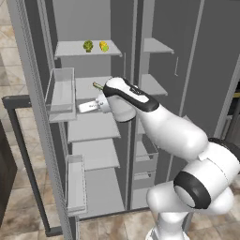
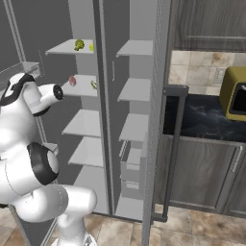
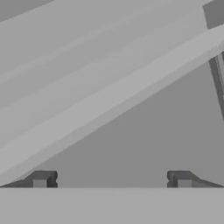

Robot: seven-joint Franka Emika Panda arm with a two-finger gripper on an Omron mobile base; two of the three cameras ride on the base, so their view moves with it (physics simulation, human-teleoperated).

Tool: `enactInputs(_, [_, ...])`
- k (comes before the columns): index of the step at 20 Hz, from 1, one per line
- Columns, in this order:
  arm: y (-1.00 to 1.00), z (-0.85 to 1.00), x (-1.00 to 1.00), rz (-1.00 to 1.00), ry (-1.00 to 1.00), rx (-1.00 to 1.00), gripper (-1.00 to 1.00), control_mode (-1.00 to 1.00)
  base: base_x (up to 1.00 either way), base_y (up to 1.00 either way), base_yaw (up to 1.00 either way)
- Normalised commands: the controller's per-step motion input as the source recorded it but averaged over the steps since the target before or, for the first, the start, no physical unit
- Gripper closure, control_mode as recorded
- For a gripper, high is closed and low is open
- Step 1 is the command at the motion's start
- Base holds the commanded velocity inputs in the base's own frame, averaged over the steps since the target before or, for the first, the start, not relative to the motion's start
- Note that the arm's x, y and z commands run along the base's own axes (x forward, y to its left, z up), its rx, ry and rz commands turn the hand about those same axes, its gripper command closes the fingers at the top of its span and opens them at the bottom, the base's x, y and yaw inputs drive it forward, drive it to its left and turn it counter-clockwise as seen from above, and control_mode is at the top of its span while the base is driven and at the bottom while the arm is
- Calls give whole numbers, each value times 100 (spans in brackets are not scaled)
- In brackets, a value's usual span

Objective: Gather the corn and broccoli from the fridge and place them on a tray on the dining counter. Then gather the steak and fish from the fridge and place them on the other tray.

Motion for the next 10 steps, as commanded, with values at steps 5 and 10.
enactInputs(5, [27,41,0,0,0,0,-100,-100,0,0,0])
enactInputs(10, [-11,29,-11,0,13,0,-100,-100,0,0,0])
